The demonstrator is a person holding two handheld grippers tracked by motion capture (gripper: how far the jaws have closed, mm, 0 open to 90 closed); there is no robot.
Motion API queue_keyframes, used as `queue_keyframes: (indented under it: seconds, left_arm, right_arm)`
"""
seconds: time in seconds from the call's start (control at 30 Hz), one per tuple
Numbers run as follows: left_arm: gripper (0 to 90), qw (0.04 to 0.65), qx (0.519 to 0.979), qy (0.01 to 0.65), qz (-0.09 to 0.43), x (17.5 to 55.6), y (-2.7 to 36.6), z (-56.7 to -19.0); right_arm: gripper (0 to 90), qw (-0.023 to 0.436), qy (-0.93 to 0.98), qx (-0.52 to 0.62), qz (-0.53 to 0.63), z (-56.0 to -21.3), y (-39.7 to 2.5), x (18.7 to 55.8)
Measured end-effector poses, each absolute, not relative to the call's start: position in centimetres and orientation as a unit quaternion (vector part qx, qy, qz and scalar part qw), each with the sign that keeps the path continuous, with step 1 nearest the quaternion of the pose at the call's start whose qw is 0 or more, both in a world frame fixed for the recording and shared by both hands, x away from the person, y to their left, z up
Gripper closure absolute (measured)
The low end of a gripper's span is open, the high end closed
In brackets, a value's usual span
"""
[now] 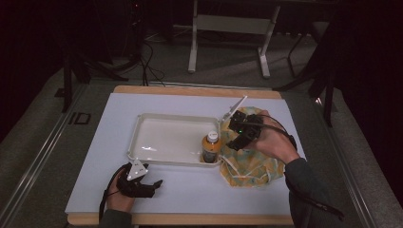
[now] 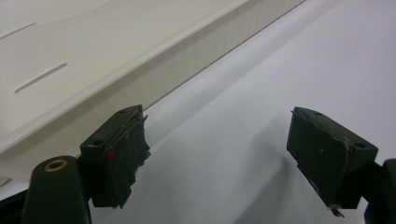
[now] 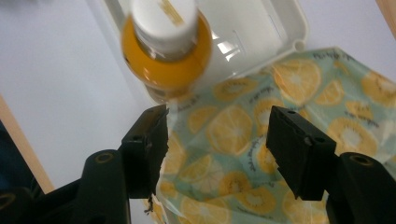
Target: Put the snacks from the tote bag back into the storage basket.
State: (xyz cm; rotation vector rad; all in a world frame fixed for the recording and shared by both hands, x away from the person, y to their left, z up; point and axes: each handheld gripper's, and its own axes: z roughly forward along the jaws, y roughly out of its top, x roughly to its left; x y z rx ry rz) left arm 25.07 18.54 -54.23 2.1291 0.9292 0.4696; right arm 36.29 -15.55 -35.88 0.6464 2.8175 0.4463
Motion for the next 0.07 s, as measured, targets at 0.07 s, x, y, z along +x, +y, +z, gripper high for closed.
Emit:
queue_keyframes:
  seconds: [0.07]
  left_arm:
    - [20.0,0.376,0.832,0.364,0.183,25.11,18.52,-54.26]
  right_arm:
    - [39.0,0.106,0.954,0.23,0.162,-36.27,-16.61,36.3]
